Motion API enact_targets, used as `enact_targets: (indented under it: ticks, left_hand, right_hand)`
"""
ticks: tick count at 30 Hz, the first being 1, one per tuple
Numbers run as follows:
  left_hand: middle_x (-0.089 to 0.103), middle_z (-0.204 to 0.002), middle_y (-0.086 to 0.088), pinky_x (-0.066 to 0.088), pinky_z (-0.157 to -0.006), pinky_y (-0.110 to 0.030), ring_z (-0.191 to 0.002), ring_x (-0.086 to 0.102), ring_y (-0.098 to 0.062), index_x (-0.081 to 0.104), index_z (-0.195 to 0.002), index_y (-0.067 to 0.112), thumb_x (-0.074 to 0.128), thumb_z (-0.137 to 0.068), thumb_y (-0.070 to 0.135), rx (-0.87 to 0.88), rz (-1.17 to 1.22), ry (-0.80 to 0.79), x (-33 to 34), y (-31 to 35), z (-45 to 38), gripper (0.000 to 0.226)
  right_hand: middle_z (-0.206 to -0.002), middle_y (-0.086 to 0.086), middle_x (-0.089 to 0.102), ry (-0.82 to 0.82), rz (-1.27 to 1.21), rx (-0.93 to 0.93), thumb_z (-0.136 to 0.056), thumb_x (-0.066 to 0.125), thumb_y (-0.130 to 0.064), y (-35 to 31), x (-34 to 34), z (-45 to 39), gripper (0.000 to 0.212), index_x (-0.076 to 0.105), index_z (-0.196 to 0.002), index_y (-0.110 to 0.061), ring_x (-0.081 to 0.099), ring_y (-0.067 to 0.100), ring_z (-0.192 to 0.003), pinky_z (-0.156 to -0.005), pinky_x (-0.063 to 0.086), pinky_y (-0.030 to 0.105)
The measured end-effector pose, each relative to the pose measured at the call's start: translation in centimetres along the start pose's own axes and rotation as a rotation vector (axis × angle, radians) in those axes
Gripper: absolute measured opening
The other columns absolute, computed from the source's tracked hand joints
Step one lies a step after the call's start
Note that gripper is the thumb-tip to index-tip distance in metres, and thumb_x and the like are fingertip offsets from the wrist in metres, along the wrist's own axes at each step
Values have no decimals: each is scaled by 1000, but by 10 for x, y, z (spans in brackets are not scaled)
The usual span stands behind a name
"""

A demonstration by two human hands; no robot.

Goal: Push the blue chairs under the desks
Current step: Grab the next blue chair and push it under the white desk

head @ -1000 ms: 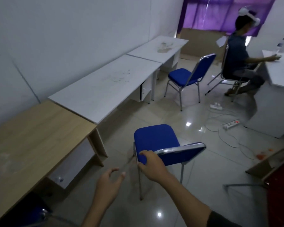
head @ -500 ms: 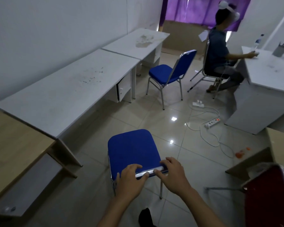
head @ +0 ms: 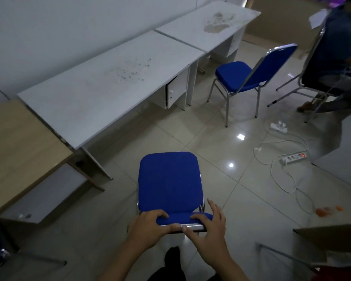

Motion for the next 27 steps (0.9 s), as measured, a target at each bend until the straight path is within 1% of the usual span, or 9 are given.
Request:
enact_targets:
  ticks: [3, 8, 11, 15, 18, 19, 24, 26, 27]
  left_hand:
    - [69, -104, 22, 60, -89, -35, -95, 65, -3, 73, -105, 38, 53, -49, 108, -6, -38, 64, 3, 17, -4, 91]
    - [70, -104, 21, 58, -93, -34, -96, 64, -2, 73, -106, 37, 57, -59, 102, -69, -27, 132, 14, 56, -19, 82]
    - [71, -105, 20, 58, -91, -33, -97, 64, -3, 73, -105, 36, 56, -60, 102, -110, -3, 179, 23, 79, -31, 82]
    - [70, -101, 23, 54, -83, -24, -91, 62, 0, 73, -106, 38, 49, -57, 107, -178, 4, 278, 33, 109, -49, 87]
    - [72, -99, 22, 58, -85, -28, -89, 65, 0, 75, -105, 38, 47, -56, 108, -196, 28, 330, 37, 121, -60, 89]
    - [73, -99, 21, 59, -85, -29, -89, 65, -1, 75, -105, 38, 46, -56, 109, -228, 56, 380, 49, 147, -74, 91]
    - [74, -100, 19, 60, -84, -31, -91, 67, -4, 73, -106, 38, 34, -52, 113, -252, 74, 465, 51, 163, -92, 101]
    - [74, -103, 20, 59, -88, -34, -98, 69, -7, 73, -108, 39, 35, -51, 113, -289, 107, 561, 58, 181, -99, 101]
    - [73, -110, 20, 56, -95, -37, -107, 67, -9, 71, -113, 39, 36, -51, 113, -315, 116, 631, 59, 189, -99, 103]
  right_hand:
    - [-166, -19, 17, -9, -10, -39, -68, 70, -82, 9, -11, -22, 43, 62, -102, -58, 5, 10, -154, -118, 29, 61]
    - [-165, -16, 23, -42, -15, -108, -65, 74, -79, 20, -43, -72, 41, 67, -95, -52, 6, 10, -154, -119, 28, 62]
    - [-164, -17, 23, -112, -14, -144, -66, 73, -80, 27, -63, -104, 45, 70, -95, -47, 7, 9, -154, -119, 30, 61]
    - [-159, -24, 22, -221, 1, -213, -69, 77, -73, 32, -89, -147, 38, 71, -96, -46, 9, 7, -152, -120, 27, 58]
    - [-158, -26, 20, -247, 8, -245, -70, 76, -74, 35, -98, -173, 38, 70, -96, -47, 6, -2, -148, -121, 26, 54]
    - [-158, -26, 20, -334, 15, -291, -70, 75, -76, 43, -117, -203, 39, 70, -96, -47, 5, -4, -147, -121, 26, 53]
    - [-161, -18, 22, -389, 44, -339, -65, 67, -84, 30, -129, -236, 49, 71, -95, -45, 10, 0, -146, -119, 26, 46]
    - [-158, -18, 23, -441, 45, -400, -63, 65, -88, 30, -140, -261, 54, 71, -95, -44, 10, -3, -141, -115, 26, 41]
    - [-158, -17, 24, -454, 40, -406, -63, 66, -87, 30, -144, -274, 54, 72, -95, -43, 11, -4, -140, -114, 26, 40]
Point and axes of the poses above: each hand's wrist, its own z-axis away from the middle knuckle, its own x-axis out of the palm, y = z × x, the point moved 8 cm from there along -z, towards the middle knuckle
